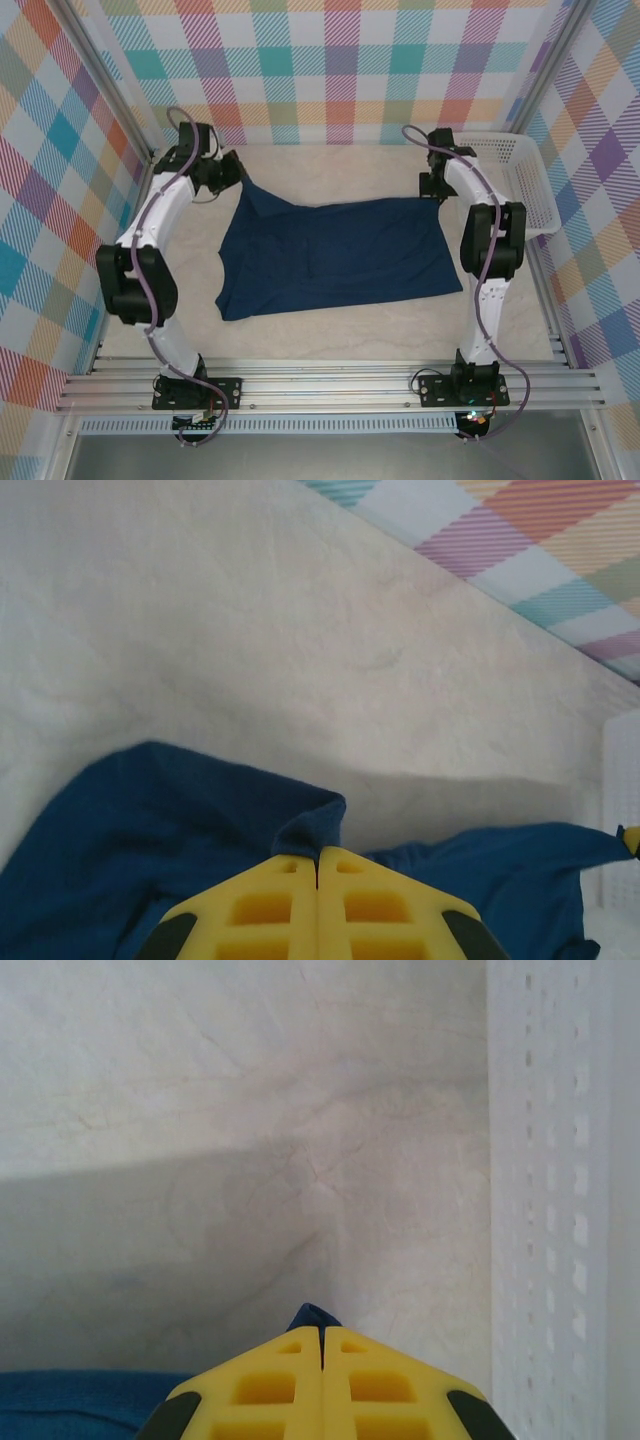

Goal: Fold the inside-out t-shirt

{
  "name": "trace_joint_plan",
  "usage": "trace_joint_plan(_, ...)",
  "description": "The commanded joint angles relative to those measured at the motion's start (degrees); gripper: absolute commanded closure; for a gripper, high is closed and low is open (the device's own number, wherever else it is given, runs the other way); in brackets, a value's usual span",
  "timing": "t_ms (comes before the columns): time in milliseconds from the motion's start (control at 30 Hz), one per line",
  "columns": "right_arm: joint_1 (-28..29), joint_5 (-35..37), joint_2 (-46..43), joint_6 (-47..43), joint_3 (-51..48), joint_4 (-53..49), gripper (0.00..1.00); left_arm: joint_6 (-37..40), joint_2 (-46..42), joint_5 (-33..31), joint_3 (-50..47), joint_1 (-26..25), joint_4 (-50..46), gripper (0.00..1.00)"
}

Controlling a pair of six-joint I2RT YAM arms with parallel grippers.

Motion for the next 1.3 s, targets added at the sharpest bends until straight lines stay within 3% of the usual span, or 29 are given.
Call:
trace_joint_plan(0, -0.2, -0.9, -5.6, -0.1, -4.8, 2.3, 0.95, -4.3, -7.6, 0.8, -8.3, -0.6, 5.7, 1.00)
trace_joint_plan(300, -0.2, 2.5, -10.1, 1.9, -15.0, 2.5, 0.95, -7.6, -20.9, -0.2, -23.8, -2.3, 5.9, 1.00)
trace_joint_plan(500, -0.2, 3.1, -10.5, 2.9, -17.2, 1.8, 0.95, -8.2, -26.6, 0.6, -27.5, -2.3, 2.5, 1.00)
trace_joint_plan(800, -0.2, 3.4, -13.5, 3.6, -18.6, -0.4, 0.95, -7.5, -29.0, 0.8, -27.6, -2.4, -2.1, 1.00)
trace_joint_plan(1267, 0.1, 2.2, -18.5, 7.5, -28.9, -1.1, 0.93, -5.1, -30.5, -2.1, -30.4, -2.0, -5.7, 1.00)
